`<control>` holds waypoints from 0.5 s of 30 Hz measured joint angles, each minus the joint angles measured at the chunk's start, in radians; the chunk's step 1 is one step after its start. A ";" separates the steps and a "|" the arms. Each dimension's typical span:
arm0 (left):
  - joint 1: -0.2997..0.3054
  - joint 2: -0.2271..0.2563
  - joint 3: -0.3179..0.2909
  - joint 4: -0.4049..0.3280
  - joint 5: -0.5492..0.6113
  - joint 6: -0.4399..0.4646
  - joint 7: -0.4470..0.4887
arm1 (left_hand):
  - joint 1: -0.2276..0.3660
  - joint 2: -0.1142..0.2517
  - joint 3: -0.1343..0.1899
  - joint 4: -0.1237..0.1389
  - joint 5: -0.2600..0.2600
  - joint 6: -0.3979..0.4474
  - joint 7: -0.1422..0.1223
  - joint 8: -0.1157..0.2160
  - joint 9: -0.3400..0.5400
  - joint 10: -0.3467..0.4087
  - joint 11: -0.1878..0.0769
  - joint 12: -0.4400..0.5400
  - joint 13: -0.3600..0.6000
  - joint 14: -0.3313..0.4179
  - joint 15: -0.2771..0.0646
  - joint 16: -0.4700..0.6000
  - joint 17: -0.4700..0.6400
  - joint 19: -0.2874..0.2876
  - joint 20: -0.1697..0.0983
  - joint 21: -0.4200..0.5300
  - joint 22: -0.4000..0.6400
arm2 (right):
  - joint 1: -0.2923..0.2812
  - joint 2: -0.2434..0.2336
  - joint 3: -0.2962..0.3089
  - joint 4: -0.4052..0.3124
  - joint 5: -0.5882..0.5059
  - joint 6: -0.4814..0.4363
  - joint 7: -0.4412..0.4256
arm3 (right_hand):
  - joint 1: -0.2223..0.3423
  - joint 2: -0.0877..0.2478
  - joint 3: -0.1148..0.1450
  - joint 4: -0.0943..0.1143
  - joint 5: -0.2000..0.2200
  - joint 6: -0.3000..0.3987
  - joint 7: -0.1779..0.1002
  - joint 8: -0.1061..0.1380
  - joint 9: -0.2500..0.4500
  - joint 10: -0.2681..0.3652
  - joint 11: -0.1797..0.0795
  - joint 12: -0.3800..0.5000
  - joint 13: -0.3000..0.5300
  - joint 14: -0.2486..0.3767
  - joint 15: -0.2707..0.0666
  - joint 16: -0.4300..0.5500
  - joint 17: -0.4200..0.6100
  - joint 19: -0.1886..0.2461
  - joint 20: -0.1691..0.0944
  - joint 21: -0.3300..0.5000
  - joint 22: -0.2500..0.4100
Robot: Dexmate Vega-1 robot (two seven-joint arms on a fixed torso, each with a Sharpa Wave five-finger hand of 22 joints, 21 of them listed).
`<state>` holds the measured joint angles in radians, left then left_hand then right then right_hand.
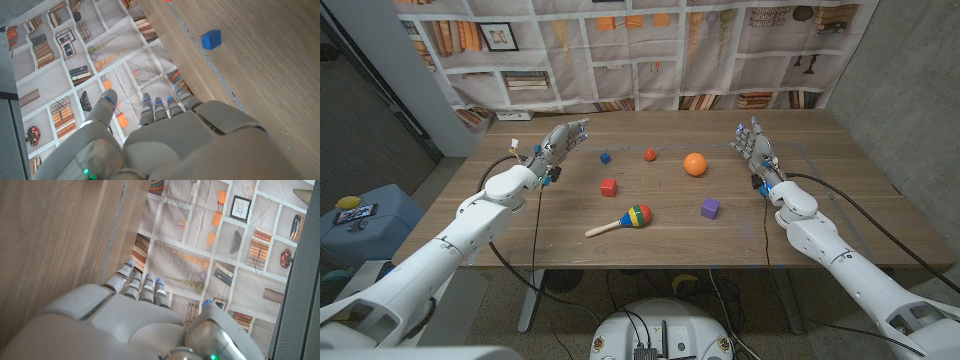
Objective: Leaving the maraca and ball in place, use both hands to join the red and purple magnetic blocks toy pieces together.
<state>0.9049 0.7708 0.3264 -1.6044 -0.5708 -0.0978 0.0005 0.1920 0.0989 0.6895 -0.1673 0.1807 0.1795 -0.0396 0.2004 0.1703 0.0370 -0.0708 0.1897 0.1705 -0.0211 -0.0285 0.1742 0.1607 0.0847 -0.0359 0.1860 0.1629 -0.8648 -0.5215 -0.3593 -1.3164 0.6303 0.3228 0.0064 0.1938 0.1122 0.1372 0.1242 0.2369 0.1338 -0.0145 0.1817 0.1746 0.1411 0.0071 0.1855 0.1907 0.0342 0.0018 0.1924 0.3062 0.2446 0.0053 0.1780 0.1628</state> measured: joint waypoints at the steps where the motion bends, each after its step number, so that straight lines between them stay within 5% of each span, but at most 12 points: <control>1: 0.002 0.005 -0.001 -0.006 0.007 0.005 0.005 | 0.005 -0.003 0.002 -0.005 0.000 0.004 -0.004 0.000 0.000 0.001 -0.001 0.000 0.000 0.003 -0.003 0.000 0.000 0.000 0.000 0.000 0.000 | -0.001 0.000 0.000 0.000 0.000 0.000 0.000 | 0.000 0.000 0.000 0.000 0.000 0.000 0.000 0.000 0.000 0.000 0.000 0.000 0.000 0.000 0.000 0.000 0.000 0.000 0.000 0.000 0.000; 6: 0.008 0.020 -0.004 -0.025 0.038 0.036 0.023 | 0.034 -0.022 0.004 -0.017 0.000 0.041 -0.029 0.008 0.000 0.015 -0.015 0.000 0.000 0.012 -0.002 0.000 0.000 0.000 0.000 0.000 0.000 | -0.002 -0.002 0.002 0.000 0.001 0.003 0.004 | 0.000 0.000 0.000 0.000 0.000 0.000 0.000 0.000 0.000 0.000 0.000 0.000 0.000 0.000 0.000 0.000 -0.004 0.000 0.000 0.000 0.000; 7: 0.015 0.049 -0.007 -0.057 0.053 0.055 0.026 | 0.039 -0.027 0.007 -0.020 0.000 0.046 -0.030 0.008 0.000 0.015 -0.015 0.000 0.000 0.013 -0.002 0.000 0.000 0.000 0.000 -0.001 0.000 | -0.002 -0.002 0.002 0.000 0.001 0.003 0.004 | 0.000 0.000 0.000 0.000 0.000 0.000 0.000 0.000 0.000 0.000 0.000 0.000 0.000 0.000 0.000 0.000 -0.005 0.000 0.000 0.000 0.000; 12: 0.015 0.049 -0.007 -0.057 0.096 0.118 0.032 | 0.056 -0.033 0.007 -0.021 0.000 0.057 -0.021 0.016 0.000 0.018 -0.018 0.000 0.000 0.017 0.002 0.000 0.000 -0.015 0.000 -0.007 0.000 | -0.002 -0.004 0.005 0.007 0.001 0.003 0.004 | 0.000 0.000 0.006 -0.006 0.000 0.000 0.000 0.000 0.000 0.000 0.000 0.000 0.000 0.000 0.000 0.000 -0.005 0.000 0.000 0.000 0.000; 13: 0.010 0.118 -0.002 -0.133 0.102 0.126 0.032 | 0.058 -0.035 0.007 -0.021 0.000 0.057 -0.021 0.016 0.000 0.018 -0.018 0.000 0.000 0.017 0.002 0.000 0.000 -0.015 0.000 -0.007 0.000 | -0.002 -0.004 0.005 0.008 0.004 0.008 0.010 | 0.000 0.000 0.006 -0.006 0.000 0.000 0.000 0.000 0.000 0.000 0.000 0.000 0.000 0.000 0.000 0.000 -0.005 0.000 0.000 0.000 0.000; 15: 0.001 0.142 0.005 -0.159 0.122 0.155 0.031 | 0.061 -0.038 0.007 -0.021 0.000 0.057 -0.021 0.016 0.000 0.022 -0.022 0.000 0.000 0.018 0.003 0.000 0.000 -0.015 0.000 -0.007 0.000 | -0.002 -0.004 0.007 0.011 0.005 0.010 0.012 | 0.000 0.000 0.006 -0.006 0.000 0.000 0.000 0.000 0.000 0.000 0.000 0.000 0.000 0.000 0.000 0.000 -0.005 0.000 0.000 0.000 0.000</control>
<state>0.9055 0.9127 0.3319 -1.7631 -0.4485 0.0574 0.0316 0.2532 0.0608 0.6969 -0.1882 0.1808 0.2362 -0.0607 0.2160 0.1702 0.0591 -0.0931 0.1897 0.1703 -0.0033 -0.0251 0.1742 0.1606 0.0700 -0.0357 0.1795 0.1629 -0.8672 -0.5256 -0.3527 -1.3054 0.6358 0.3328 0.0187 0.1937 0.1122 0.1427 0.1187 0.2369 0.1338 -0.0145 0.1817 0.1745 0.1411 0.0071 0.1855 0.1908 0.0341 0.0018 0.1924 0.3015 0.2446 0.0053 0.1779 0.1629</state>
